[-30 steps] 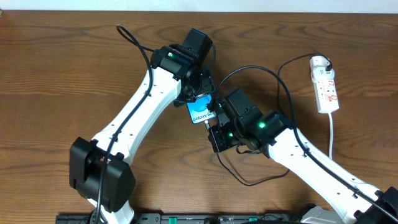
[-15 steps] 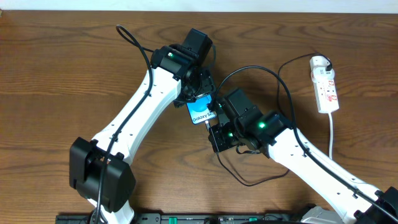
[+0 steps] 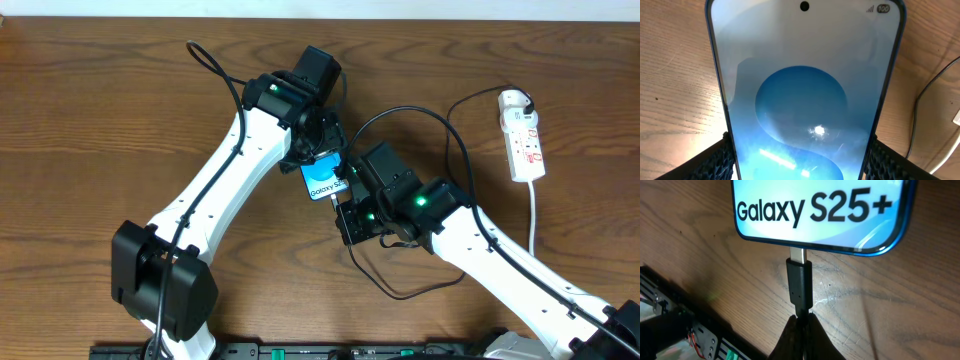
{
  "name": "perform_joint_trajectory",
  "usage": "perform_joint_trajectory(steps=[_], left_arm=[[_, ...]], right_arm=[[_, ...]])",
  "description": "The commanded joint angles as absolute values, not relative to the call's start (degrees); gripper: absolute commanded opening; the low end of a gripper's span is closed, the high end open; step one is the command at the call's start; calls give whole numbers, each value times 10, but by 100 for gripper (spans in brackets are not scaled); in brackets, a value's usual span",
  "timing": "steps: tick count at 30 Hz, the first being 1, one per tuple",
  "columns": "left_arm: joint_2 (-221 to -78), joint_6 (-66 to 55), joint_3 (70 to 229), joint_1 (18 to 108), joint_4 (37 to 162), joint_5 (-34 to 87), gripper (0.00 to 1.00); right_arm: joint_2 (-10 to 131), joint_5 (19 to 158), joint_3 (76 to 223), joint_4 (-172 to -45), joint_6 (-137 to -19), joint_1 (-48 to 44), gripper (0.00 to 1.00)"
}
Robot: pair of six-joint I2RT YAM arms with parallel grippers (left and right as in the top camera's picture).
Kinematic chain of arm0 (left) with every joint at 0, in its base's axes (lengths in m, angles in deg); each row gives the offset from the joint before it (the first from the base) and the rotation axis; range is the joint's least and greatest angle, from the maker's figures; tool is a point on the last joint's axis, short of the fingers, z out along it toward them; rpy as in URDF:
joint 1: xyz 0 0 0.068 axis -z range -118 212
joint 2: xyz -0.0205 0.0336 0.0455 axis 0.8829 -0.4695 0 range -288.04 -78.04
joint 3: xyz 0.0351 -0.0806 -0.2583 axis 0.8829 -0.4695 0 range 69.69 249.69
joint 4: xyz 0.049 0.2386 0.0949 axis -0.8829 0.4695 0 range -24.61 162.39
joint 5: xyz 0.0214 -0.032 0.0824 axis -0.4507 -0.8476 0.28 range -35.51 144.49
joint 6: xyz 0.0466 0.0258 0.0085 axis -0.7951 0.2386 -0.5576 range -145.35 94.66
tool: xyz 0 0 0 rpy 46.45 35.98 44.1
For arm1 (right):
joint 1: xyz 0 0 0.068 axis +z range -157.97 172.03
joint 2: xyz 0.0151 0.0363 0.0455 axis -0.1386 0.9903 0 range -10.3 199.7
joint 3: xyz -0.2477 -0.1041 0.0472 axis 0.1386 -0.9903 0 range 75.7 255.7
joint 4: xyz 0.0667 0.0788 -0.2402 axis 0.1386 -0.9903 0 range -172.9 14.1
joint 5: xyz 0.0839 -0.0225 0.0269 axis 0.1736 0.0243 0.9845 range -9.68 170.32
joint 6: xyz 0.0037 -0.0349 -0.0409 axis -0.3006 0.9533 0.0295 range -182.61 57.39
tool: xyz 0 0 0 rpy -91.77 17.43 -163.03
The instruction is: Plug charger to phone and switch on socket
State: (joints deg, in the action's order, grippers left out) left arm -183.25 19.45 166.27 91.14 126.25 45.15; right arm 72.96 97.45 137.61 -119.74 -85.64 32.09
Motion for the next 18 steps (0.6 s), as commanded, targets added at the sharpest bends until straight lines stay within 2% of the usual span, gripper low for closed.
perform_joint_trajectory(steps=[1,18], left_arm=[[-1817,197,1675,911,1264,442,64],[-1817,197,1675,911,1264,442,64]], right_arm=[[733,978,1387,-1197,-862,326,1],[733,978,1387,-1190,-862,326,1]])
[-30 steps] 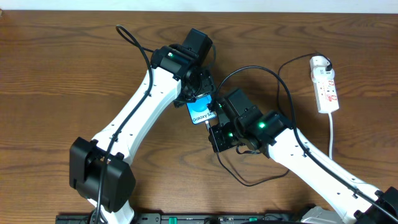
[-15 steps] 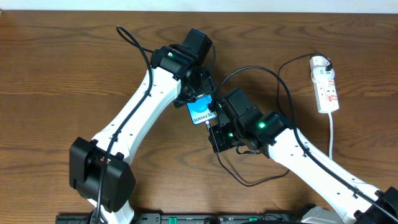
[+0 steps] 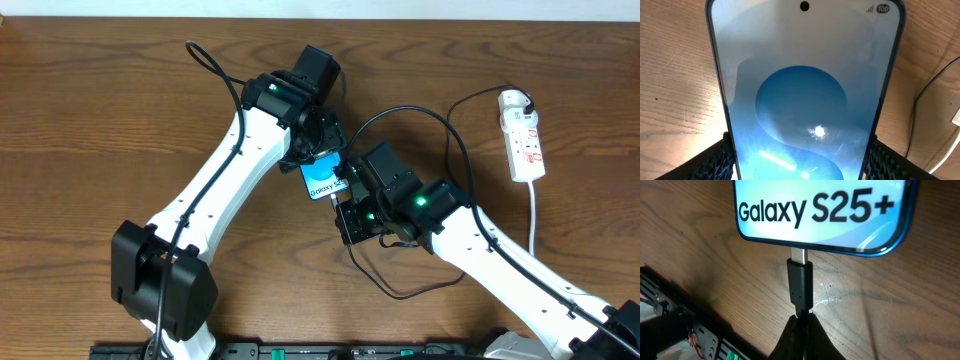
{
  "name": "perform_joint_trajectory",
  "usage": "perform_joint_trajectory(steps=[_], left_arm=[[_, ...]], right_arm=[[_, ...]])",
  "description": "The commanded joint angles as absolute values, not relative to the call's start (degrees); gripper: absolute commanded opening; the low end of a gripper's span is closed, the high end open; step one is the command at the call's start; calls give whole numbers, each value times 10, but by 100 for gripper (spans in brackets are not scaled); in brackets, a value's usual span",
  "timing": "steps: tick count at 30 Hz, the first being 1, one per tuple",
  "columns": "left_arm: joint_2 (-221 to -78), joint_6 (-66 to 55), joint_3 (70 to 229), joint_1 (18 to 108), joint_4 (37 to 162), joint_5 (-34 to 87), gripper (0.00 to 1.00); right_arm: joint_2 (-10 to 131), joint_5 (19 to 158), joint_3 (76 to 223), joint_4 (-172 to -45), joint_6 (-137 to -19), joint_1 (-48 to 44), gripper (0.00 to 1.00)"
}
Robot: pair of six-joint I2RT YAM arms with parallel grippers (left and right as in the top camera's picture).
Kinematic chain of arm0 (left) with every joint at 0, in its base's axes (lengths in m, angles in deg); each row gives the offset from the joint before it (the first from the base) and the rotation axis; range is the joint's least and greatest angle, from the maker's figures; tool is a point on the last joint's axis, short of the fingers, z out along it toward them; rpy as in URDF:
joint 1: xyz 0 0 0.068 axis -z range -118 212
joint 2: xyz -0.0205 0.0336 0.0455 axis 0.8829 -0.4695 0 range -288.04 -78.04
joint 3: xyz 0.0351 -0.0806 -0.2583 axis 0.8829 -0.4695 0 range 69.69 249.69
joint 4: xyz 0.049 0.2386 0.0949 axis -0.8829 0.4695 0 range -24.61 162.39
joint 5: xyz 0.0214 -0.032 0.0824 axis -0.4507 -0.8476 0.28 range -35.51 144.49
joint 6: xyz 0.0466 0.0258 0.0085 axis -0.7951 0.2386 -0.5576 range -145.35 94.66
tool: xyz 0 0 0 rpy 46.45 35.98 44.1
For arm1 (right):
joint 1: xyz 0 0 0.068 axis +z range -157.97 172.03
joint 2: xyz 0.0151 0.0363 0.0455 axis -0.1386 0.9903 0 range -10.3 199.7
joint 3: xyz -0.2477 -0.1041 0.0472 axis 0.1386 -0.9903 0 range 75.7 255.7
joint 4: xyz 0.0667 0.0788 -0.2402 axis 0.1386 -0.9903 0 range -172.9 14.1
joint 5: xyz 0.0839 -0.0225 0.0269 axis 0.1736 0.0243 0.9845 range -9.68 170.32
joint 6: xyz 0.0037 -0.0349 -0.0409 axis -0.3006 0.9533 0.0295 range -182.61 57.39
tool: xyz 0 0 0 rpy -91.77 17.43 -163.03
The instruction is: Plug charger to phone and switch on socket
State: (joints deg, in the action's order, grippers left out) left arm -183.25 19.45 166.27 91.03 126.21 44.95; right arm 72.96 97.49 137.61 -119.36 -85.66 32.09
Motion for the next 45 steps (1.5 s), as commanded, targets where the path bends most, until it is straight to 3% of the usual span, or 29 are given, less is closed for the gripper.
perform_joint_trajectory(steps=[1,45], left_arm=[[-1817,197,1675,911,1264,442,64],[-1817,177,1675,911,1264,434,64]], right_arm=[[733,978,1387,-1190,-862,326,1],[733,958,1387,-1187,-842,325,1]])
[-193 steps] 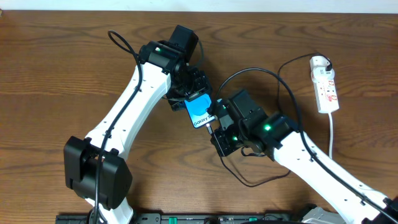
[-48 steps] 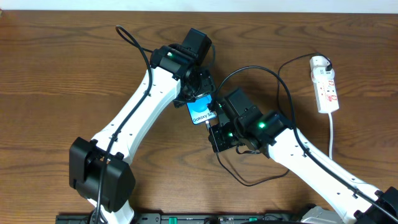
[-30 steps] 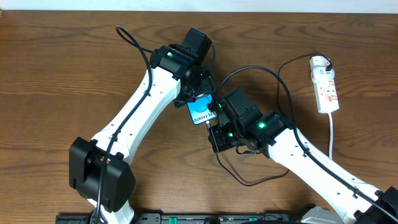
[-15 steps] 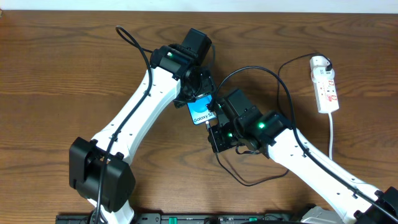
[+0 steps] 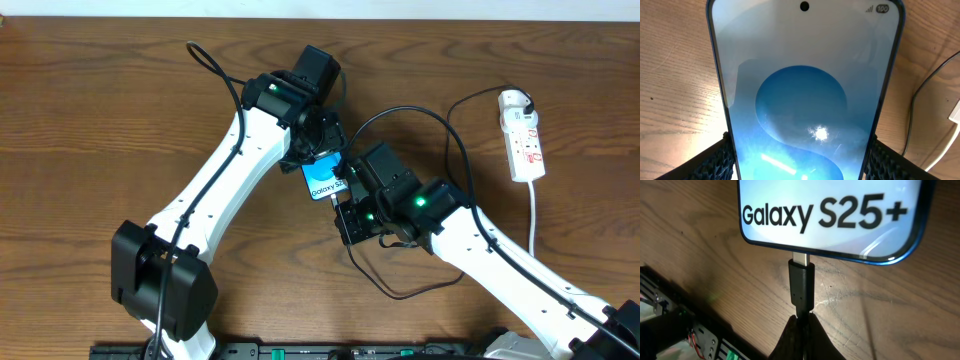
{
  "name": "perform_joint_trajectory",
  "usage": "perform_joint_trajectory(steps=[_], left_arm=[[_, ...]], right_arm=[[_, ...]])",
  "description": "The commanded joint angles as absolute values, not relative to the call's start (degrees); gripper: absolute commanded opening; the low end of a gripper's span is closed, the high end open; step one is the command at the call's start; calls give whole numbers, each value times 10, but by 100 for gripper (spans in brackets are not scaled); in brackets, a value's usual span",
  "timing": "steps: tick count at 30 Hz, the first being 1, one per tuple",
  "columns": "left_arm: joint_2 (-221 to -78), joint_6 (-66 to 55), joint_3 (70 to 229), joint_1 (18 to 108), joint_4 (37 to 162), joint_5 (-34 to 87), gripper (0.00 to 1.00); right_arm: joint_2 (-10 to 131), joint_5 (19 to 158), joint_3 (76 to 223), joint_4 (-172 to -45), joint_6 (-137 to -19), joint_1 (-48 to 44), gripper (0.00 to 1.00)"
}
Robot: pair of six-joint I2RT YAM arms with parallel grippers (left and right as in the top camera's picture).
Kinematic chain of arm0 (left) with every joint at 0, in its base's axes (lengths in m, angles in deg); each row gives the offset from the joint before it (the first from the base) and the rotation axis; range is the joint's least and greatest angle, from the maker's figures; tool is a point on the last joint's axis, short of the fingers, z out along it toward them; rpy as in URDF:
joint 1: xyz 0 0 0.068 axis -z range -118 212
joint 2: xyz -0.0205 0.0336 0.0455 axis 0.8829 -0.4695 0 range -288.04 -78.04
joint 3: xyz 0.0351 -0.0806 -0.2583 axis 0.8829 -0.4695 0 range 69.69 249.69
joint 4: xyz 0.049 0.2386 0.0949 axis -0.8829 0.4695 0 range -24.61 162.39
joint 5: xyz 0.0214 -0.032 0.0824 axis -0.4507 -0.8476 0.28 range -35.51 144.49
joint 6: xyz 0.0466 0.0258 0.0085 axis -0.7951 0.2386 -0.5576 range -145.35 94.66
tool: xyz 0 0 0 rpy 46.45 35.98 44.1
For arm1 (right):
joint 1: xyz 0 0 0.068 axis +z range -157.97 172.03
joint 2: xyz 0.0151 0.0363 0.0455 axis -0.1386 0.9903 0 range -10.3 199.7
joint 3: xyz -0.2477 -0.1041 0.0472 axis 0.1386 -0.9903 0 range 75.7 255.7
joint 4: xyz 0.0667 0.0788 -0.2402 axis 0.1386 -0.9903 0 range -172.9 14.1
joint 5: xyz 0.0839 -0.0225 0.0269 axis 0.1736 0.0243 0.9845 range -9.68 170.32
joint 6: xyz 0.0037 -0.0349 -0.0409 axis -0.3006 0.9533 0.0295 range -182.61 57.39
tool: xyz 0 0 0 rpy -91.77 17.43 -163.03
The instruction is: Plug charger to phone and switch on socket
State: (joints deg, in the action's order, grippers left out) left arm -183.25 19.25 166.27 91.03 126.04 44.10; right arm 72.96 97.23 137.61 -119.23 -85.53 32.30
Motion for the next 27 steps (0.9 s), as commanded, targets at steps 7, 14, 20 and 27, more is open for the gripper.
perform_joint_trajectory(steps=[7,14,20,27], left_arm=[[-1817,177,1675,911,1264,434,64],[-1817,164,1675,911,1264,434,64],[-1817,164,1675,911,1264,434,64],[-1817,164,1675,911,1264,434,64]], right_arm=[[733,957,1387,-1175,-833,320,1],[733,956,1387,-1163,-831,320,1],[733,952,1387,-1145,-832,320,1],[733,918,1387,-1144,-832,320,1]])
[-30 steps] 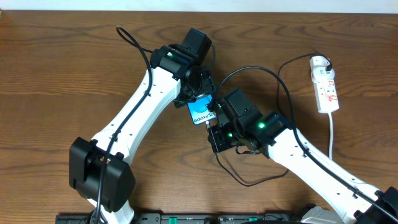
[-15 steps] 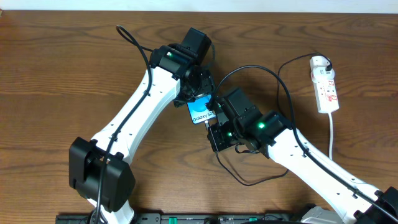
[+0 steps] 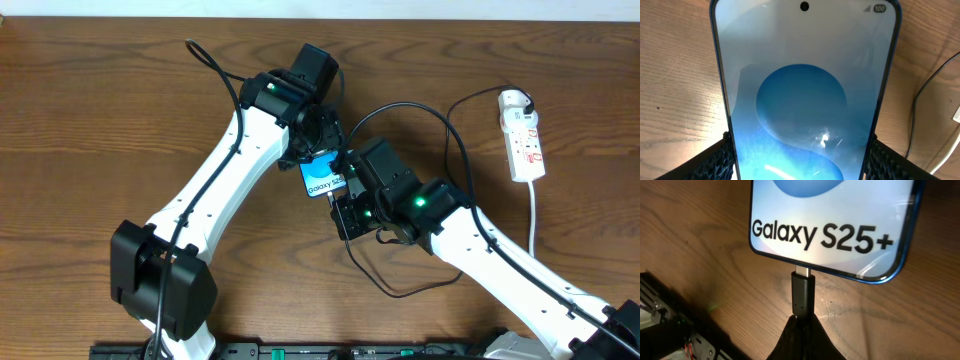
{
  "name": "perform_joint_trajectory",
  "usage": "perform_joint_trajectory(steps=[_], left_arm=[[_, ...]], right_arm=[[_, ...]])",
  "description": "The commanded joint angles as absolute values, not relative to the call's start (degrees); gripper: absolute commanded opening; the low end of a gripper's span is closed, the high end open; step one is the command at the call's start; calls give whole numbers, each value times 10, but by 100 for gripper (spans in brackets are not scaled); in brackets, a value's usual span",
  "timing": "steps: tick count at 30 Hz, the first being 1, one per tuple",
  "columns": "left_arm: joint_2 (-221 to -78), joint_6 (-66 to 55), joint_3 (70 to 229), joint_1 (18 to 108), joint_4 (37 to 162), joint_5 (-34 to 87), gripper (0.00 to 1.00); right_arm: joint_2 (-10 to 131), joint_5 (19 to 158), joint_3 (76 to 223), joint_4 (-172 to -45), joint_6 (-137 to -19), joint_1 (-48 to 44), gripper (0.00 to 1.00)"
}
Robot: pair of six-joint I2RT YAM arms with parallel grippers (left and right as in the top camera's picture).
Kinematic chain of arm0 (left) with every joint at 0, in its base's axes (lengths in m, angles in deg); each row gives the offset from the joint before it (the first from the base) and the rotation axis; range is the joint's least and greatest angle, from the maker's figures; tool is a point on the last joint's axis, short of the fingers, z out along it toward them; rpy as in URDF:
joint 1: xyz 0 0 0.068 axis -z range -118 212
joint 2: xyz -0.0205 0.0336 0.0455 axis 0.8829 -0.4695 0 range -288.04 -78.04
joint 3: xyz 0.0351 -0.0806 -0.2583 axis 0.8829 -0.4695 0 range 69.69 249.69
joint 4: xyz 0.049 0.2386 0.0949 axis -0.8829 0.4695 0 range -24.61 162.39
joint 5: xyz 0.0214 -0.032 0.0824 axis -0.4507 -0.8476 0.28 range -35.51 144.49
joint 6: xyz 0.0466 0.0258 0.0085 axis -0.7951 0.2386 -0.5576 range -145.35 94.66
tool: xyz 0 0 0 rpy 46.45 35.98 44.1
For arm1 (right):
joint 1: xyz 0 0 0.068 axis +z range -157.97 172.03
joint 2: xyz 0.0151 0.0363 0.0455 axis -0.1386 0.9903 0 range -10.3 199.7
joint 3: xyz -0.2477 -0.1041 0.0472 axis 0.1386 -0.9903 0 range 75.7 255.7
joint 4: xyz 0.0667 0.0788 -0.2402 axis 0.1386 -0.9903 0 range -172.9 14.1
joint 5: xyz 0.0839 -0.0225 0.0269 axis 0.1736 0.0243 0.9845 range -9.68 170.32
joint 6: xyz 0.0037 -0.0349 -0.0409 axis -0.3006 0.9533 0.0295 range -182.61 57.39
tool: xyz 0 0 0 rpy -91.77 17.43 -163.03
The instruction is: Plug charger to phone and switch on socket
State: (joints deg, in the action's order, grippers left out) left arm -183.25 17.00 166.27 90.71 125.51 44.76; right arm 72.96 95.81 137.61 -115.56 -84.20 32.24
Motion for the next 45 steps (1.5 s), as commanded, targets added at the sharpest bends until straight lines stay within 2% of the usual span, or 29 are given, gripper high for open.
perform_joint_trajectory(steps=[1,14,25,38,45], left_arm=[[-1817,164,1675,911,1264,434,64],[-1817,165,1675,911,1264,447,64],[-1817,167,1675,911,1263,431,64],[-1817,167,1675,911,1268,431,64],[-1817,167,1675,911,1267,451,64]], right_arm=[[733,912,1387,-1144,-832,320,1],[733,895,1387,-1139,-888,320,1],[733,891,1387,-1112,-887,326,1],[733,809,1385,-1095,-887,331,2],[730,809,1385,-1146,-887,331,13]])
